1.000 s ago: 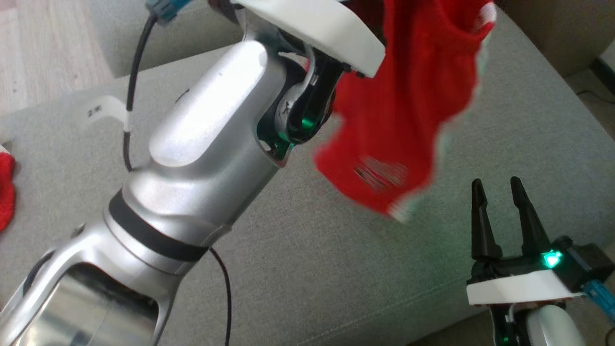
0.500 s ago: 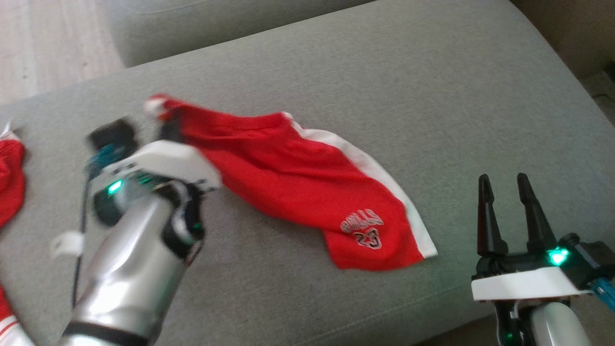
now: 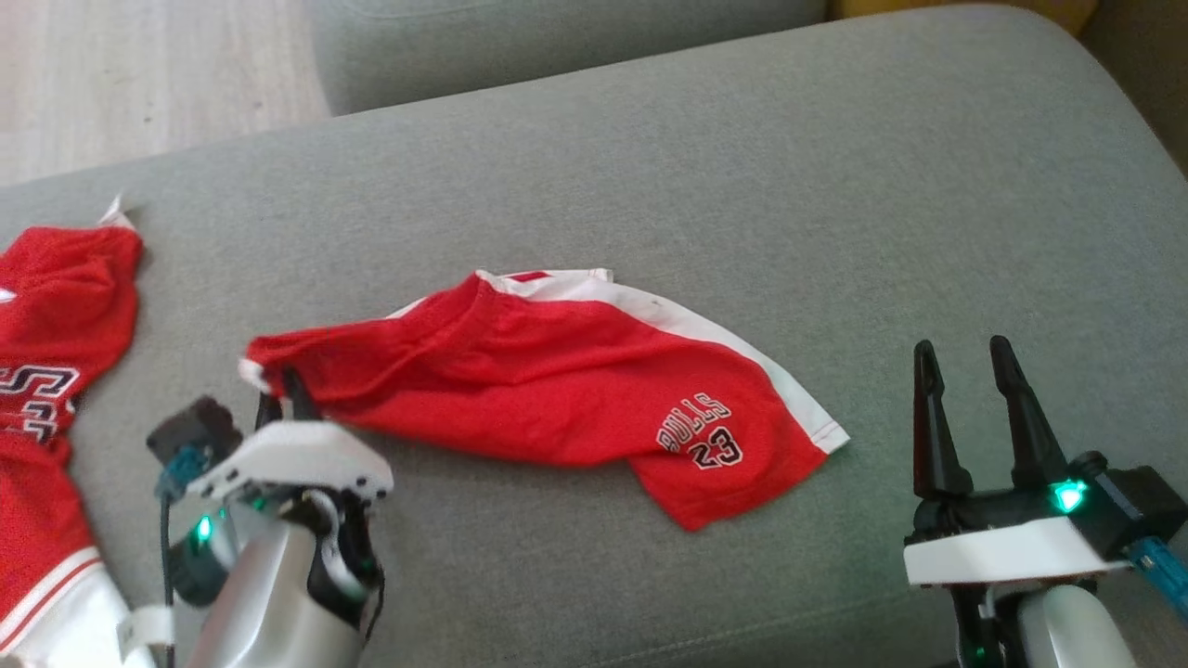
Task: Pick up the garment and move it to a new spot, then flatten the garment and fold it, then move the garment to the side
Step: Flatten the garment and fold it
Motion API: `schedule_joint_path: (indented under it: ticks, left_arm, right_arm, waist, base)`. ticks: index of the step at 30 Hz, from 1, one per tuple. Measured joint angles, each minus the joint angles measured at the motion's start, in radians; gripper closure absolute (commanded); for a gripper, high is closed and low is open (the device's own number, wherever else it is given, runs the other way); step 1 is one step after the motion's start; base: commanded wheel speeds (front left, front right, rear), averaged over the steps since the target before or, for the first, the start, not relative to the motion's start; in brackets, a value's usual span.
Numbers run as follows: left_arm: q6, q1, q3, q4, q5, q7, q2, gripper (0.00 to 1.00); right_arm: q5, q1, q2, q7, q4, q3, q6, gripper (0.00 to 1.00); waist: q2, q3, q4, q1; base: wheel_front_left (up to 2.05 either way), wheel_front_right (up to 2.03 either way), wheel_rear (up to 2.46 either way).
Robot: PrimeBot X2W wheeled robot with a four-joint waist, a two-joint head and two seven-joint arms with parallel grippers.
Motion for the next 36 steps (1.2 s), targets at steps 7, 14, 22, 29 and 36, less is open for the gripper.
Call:
schedule_joint_path:
  ticks: [7,14,22,29,36]
  left_arm:
    - [-0.030,0.072,0.012,-0.019,-0.018,0.000,-0.002,0.00]
    - [-0.034,0.146,-0.067,-0.167,0.053,0.000,-0.002,0.00]
    - [-0.072,0.106,-0.219,-0.183,0.123,0.003,0.000,0.00]
    - [-0.121,-0.171,-0.315,0.023,0.124,0.143,-0.002,0.00]
    - [-0.136,-0.307,-0.325,0.256,0.123,0.227,0.002,0.00]
  right_arm:
    - [-0.016,0.030,0.000,0.000,0.001,-0.001,0.000,0.00]
    - [-0.025,0.039,0.000,0.000,-0.007,-0.007,0.000,0.00]
    - [-0.035,0.037,0.000,0.000,-0.025,0.005,0.000,0.00]
    - [-0.026,0.029,0.000,0.000,-0.026,0.026,0.000,0.00]
    - [-0.012,0.006,0.000,0.000,-0.023,0.034,0.000,0.00]
  waist:
    - [0.0000,-0.027,0.029,0.0000]
    - [0.0000,-0.046,0.041,0.0000]
    - [0.0000,-0.021,0.010,0.0000]
    - [0.0000,0.020,-0.047,0.0000]
    - [0.0000,0.050,-0.114,0.0000]
  base:
    - [0.00,0.00,0.00]
    - [0.00,0.00,0.00]
    - [0.00,0.00,0.00]
    - [0.00,0.00,0.00]
    - [0.00,0.00,0.00]
